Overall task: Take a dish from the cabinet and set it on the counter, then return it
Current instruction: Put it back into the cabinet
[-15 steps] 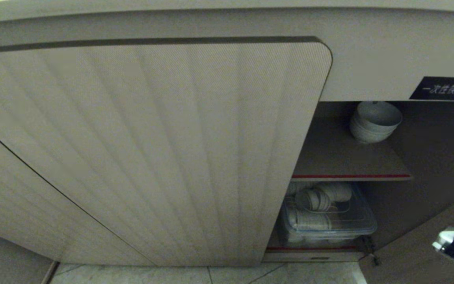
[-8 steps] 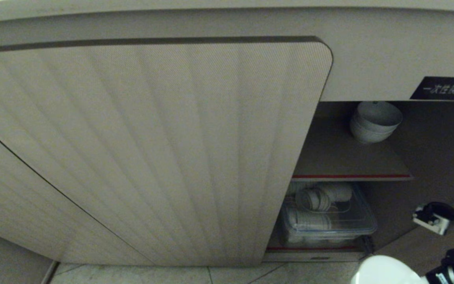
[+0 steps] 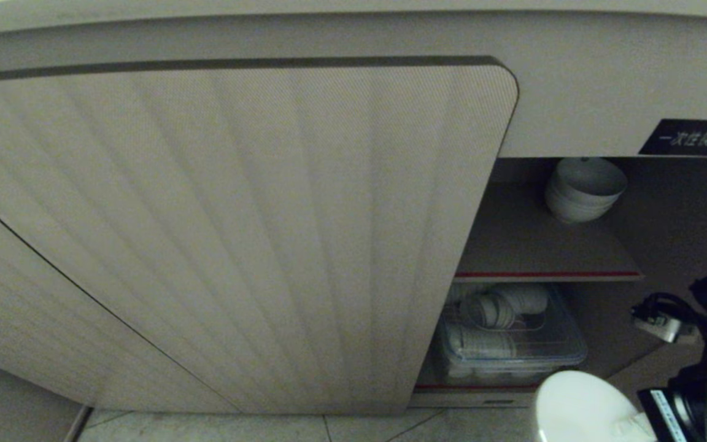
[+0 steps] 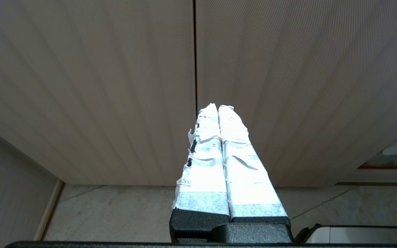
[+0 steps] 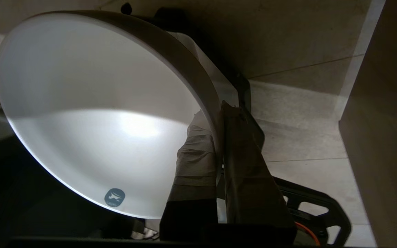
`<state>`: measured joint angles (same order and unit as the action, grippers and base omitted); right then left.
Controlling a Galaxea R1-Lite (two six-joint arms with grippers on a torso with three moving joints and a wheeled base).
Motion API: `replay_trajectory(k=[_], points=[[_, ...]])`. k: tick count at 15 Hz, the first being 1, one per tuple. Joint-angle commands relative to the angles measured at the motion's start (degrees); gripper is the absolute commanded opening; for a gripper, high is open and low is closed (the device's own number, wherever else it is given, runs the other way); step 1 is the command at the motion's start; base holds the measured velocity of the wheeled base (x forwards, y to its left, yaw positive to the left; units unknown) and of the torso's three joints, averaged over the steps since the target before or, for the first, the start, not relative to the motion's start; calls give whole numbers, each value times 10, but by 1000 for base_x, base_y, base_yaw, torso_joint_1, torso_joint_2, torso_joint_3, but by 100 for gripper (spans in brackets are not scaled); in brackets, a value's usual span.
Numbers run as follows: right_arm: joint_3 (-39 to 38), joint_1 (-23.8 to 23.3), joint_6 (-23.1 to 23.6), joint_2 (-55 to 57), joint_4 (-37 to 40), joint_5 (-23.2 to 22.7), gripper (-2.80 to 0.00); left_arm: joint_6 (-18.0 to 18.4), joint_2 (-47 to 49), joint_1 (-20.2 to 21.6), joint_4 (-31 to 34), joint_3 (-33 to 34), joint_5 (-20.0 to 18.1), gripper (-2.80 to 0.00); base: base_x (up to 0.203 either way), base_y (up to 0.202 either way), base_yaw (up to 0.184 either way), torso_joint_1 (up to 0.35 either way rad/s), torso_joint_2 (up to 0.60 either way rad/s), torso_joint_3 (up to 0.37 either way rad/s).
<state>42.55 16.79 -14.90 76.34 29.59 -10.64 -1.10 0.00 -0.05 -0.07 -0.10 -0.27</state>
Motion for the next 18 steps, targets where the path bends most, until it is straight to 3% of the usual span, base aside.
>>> replay_trajectory(k=[1, 4, 15, 18], points=[[16, 1, -31, 11, 3, 12, -280, 0, 0, 0, 0, 0, 0, -280, 0, 0, 0, 0, 0, 0], [23, 0, -61, 15, 2, 23, -280, 0, 0, 0, 0, 0, 0, -280, 0, 0, 0, 0, 0, 0], [60, 14, -241, 23, -8, 21, -280, 0, 0, 0, 0, 0, 0, -280, 0, 0, 0, 0, 0, 0], [58, 17, -250, 28, -19, 23, -280, 0, 0, 0, 0, 0, 0, -280, 0, 0, 0, 0, 0, 0]])
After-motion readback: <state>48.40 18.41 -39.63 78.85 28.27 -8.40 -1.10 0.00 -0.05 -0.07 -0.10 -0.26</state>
